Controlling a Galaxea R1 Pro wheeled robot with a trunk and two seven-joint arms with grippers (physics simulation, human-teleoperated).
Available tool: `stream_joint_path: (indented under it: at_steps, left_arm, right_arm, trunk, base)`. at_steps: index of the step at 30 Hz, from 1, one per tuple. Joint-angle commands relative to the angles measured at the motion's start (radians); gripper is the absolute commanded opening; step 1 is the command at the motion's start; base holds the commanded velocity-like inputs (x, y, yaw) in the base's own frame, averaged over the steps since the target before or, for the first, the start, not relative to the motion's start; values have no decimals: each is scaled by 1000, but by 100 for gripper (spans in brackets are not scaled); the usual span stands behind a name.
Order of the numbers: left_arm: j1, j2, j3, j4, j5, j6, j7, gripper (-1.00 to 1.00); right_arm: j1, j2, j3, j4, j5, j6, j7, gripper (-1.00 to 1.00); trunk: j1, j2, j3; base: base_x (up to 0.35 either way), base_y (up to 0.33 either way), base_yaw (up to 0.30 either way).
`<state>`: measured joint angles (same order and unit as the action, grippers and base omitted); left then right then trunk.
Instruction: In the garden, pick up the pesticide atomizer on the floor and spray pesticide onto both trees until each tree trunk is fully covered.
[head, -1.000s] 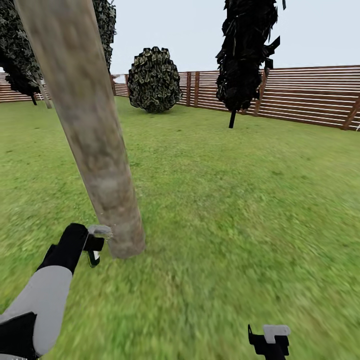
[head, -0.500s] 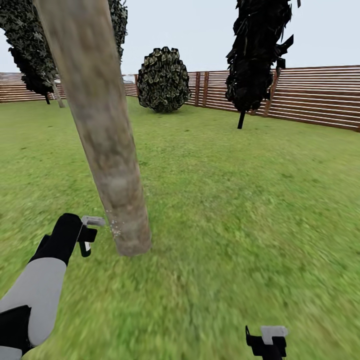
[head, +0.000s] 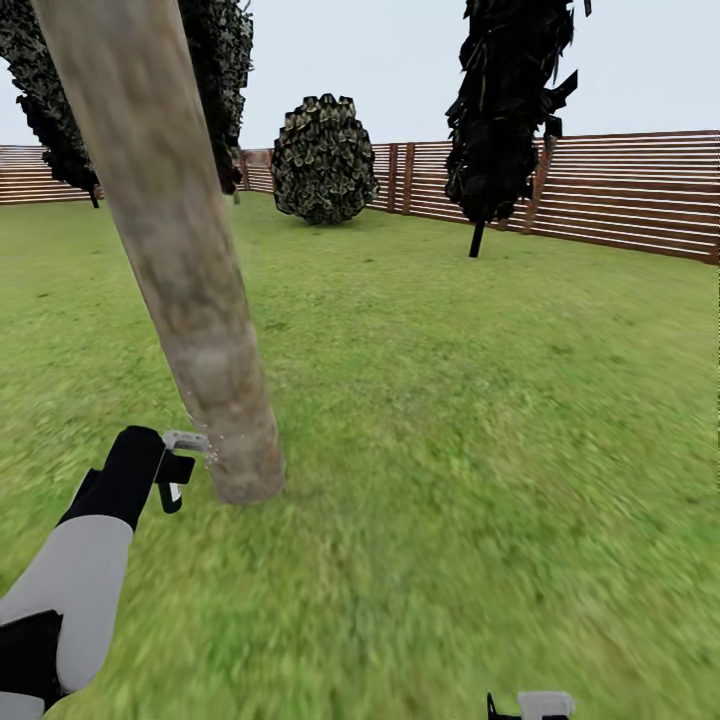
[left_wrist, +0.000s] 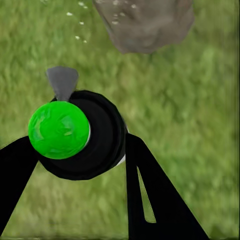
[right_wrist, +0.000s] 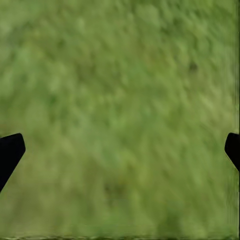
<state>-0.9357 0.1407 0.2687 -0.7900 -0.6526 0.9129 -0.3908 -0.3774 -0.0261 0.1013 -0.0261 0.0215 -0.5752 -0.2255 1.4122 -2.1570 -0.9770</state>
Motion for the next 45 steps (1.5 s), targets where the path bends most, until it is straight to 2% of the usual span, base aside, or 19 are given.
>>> stream_joint_path:
  at_steps: [1,17,20,24,26,28,31,32,35,36,38,40,45]
  left_arm:
    - [0,-1,0,0,-1,0,0,-100]
    - [1,5,1,-1,-1,1,0,-100]
    - [9,27,9,-30,-1,3,-1,-100]
    - [11,27,1,-41,-1,46,-1,-100]
    - [8,48,4,-48,-2,58,0,-100]
    - [9,42,1,-49,-1,58,0,-100]
    - [-1,-2,0,-49,-2,59,1,-100]
    - [-2,-2,1,-49,-2,59,1,-100]
    - [0,9,7,-54,-2,59,1,-100]
    - [10,40,8,-58,-2,57,1,-100]
    - [17,58,9,-59,-2,56,4,-100]
    - [19,64,8,-59,-3,54,13,-100]
    - [17,43,3,-58,4,54,45,-100]
  right_arm:
    - [0,0,0,0,0,0,0,100]
    - [0,0,0,0,0,0,0,100]
    - [0,0,0,0,0,0,0,100]
    - [0,0,0,0,0,0,0,100]
    - [0,0,0,0,0,0,0,100]
    - [0,0,0,0,0,0,0,100]
    - [0,0,0,0,0,0,0,100]
    - [0,0,0,0,0,0,0,100]
    - [0,0,0,0,0,0,0,100]
    - [0,0,0,0,0,0,0,100]
    - [0,0,0,0,0,0,0,100]
    - [0,0,0,0,0,0,0,100]
    - [0,0,1,-1,0,-1,-1,100]
  trunk:
    - [0,0,0]
    - [0,0,0]
    - [0,0,0]
    - [0,0,0]
    - [0,0,0]
    - [0,0,0]
    - [0,0,0]
    - [0,0,0]
    - [0,0,0]
    - [0,0,0]
    - [0,0,0]
    - [0,0,0]
    - [0,0,0]
  base:
    - [-131,-249,0]
    - [151,-207,0]
    - [-261,-96,0]
    - [-157,-8,0]
    - [-10,0,0]
    - [-1,0,0]
    - [0,0,0]
    - [0,0,0]
    - [0,0,0]
    - [0,0,0]
    - [0,0,0]
    - [0,0,0]
    - [0,0,0]
